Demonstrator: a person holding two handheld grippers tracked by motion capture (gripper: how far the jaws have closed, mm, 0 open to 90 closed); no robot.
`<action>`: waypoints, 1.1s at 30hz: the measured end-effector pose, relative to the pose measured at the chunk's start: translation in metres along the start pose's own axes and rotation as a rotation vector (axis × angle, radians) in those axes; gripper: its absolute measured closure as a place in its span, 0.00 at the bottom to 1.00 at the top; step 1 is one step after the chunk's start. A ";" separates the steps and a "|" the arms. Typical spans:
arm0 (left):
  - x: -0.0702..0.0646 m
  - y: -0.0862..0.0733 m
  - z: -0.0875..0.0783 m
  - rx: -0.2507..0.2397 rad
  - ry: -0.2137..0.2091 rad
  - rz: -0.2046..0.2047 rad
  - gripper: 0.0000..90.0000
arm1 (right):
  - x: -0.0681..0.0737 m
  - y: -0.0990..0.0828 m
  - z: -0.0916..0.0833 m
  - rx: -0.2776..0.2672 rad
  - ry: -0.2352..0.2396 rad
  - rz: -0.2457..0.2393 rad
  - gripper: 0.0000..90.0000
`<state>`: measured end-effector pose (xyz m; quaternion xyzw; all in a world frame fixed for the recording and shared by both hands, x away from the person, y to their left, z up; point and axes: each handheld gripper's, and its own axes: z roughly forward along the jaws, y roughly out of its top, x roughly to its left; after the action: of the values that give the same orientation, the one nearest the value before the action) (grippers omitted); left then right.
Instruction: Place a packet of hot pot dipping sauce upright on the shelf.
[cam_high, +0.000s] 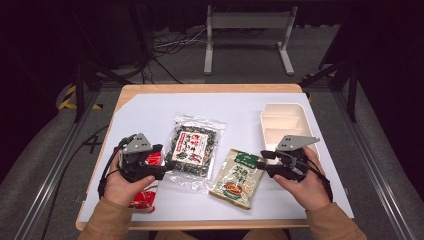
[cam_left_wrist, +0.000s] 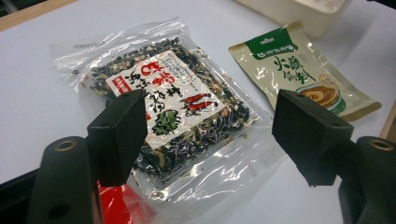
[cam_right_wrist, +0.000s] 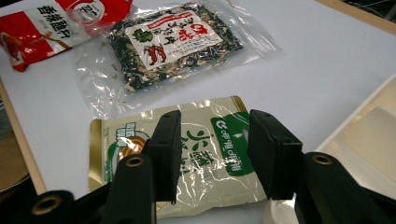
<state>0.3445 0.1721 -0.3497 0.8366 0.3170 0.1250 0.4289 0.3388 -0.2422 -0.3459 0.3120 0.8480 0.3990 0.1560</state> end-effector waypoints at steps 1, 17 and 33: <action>0.000 0.000 0.000 0.000 0.001 0.000 0.30 | 0.000 0.000 0.000 -0.001 -0.010 -0.005 0.61; 0.004 0.006 0.003 -0.011 -0.011 0.004 0.29 | -0.010 0.019 0.027 0.155 0.001 0.003 0.45; 0.006 0.007 0.002 -0.016 -0.013 0.000 0.29 | -0.025 0.038 0.052 0.241 0.000 0.015 0.42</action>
<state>0.3531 0.1716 -0.3462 0.8341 0.3131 0.1219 0.4375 0.4002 -0.2096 -0.3492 0.3349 0.8875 0.2951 0.1145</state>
